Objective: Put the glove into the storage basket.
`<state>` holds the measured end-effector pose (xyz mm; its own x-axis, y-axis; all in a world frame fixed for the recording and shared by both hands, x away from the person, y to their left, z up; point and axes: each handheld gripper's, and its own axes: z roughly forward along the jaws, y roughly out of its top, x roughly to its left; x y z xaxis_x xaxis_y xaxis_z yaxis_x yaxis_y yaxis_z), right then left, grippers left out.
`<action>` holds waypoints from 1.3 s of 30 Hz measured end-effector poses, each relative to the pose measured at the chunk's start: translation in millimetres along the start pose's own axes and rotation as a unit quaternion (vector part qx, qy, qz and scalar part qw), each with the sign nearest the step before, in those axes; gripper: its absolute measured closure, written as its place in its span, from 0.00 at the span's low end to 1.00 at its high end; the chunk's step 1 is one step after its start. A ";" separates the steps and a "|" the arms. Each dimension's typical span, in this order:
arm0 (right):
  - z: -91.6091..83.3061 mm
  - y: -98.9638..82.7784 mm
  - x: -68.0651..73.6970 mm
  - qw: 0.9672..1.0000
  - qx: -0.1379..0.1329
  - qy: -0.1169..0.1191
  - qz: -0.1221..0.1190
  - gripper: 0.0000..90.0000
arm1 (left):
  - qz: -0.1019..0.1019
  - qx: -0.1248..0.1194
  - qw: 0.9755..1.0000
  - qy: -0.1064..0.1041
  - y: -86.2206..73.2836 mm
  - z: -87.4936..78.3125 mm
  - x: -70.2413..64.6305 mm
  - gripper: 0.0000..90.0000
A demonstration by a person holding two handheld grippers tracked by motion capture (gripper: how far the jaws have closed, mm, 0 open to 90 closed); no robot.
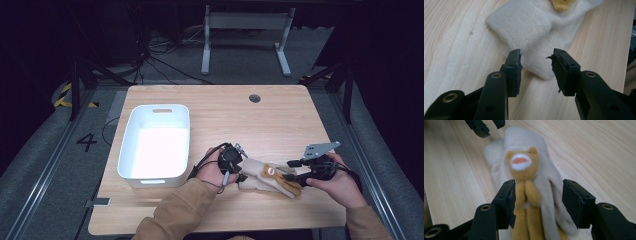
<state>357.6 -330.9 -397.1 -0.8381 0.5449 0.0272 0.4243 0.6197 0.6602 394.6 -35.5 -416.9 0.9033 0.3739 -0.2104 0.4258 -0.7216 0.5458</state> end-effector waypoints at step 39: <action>12.4 -26.2 -4.3 0.991 0.130 -0.003 -0.010 0.87 | -0.022 -0.020 1.000 -0.006 -2.9 19.1 14.0 0.70</action>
<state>354.4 -342.4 -423.9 -0.8457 0.5335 0.0099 0.4817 0.7554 0.4443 407.0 -39.3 -436.9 0.8849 0.3968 -0.2441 0.4621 -0.6810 0.5681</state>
